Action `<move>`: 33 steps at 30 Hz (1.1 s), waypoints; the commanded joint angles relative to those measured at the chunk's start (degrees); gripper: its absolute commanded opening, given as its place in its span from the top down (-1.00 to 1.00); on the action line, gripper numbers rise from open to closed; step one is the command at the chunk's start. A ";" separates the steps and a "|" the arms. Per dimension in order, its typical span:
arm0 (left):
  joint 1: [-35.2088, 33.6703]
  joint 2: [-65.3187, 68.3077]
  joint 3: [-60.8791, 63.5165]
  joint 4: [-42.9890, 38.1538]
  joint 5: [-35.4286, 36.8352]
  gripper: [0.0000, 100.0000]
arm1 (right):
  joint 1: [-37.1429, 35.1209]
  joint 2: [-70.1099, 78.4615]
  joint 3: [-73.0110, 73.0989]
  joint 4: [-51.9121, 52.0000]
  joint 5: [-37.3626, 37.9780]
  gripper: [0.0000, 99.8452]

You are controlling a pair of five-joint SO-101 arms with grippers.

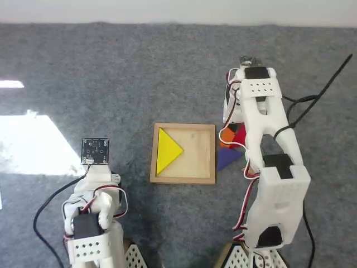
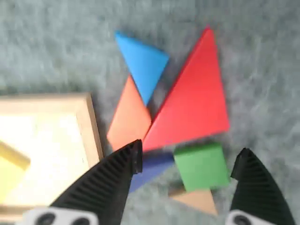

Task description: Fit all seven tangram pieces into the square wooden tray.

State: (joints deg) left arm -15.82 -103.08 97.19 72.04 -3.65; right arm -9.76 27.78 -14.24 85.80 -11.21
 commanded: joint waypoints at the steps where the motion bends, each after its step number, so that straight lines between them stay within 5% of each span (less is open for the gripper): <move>1: -0.44 -1.05 -0.75 0.18 0.09 0.97 | 2.42 2.77 -1.14 -2.68 1.14 0.34; 21: -0.44 -1.05 -0.75 0.18 0.09 0.97 | 2.68 8.66 -1.32 -5.93 1.32 0.35; 30: -0.44 -1.05 -0.75 0.18 0.09 0.97 | 2.59 8.40 -1.32 -7.69 9.49 1.00; 33: -0.44 -1.05 -0.75 0.18 0.09 0.97 | 2.33 6.46 -1.85 -6.02 10.11 0.99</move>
State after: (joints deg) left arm -15.82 -103.08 97.19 72.04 -3.65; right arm -6.77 37.01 -14.33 79.82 -3.12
